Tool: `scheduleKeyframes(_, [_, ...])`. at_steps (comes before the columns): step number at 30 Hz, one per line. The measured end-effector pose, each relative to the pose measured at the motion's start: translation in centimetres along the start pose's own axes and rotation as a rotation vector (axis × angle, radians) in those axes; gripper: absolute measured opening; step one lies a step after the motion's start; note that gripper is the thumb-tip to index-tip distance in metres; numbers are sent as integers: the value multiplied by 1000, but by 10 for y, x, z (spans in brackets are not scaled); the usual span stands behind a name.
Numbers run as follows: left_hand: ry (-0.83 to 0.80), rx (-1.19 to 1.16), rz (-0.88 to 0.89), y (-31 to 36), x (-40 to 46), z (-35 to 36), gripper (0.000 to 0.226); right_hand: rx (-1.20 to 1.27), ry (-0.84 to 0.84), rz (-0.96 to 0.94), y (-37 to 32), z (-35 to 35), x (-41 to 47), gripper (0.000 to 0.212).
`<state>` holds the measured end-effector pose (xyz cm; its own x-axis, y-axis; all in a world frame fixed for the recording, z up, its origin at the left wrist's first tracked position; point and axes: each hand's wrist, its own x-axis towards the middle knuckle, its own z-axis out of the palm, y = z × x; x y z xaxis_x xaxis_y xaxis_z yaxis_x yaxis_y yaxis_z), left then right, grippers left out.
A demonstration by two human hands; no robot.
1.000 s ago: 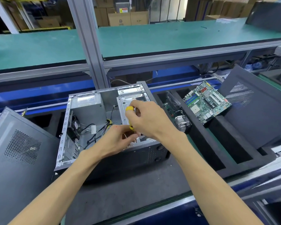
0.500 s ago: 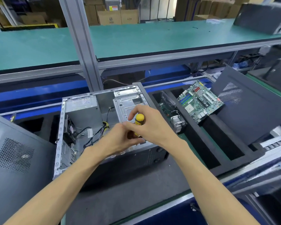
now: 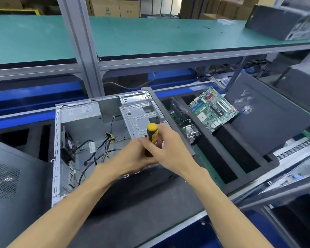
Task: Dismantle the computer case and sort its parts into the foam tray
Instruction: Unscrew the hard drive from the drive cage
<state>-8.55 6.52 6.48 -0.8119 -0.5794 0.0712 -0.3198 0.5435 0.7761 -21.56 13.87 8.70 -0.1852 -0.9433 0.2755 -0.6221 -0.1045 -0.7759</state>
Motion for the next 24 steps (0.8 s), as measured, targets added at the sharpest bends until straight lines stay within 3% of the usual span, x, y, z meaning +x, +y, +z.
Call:
scheduleKeyframes(4, [-121, -204, -159, -11, -3, -21, 40, 54, 100, 76, 7, -7, 2, 34])
scheduleKeyframes(6, [-30, -270, -191, -21, -8, -33, 31, 128, 149, 110, 9, -12, 5, 35])
scheduleKeyframes(8, [59, -268, -216, -29, -12, -36, 35, 231, 169, 131, 7, -15, 7, 34])
scheduleKeyframes(13, [-28, -31, -124, -32, -15, -20, 17, 334, 172, 154, 10, -18, 19, 46])
scheduleKeyframes(17, [-91, 180, 18, -29, -7, -9, 10, 307, 147, 158, 16, -16, 22, 30])
scheduleKeyframes(24, [-225, 287, 118, -23, 12, -15, 5, 418, 275, 277, 29, -20, 16, 35])
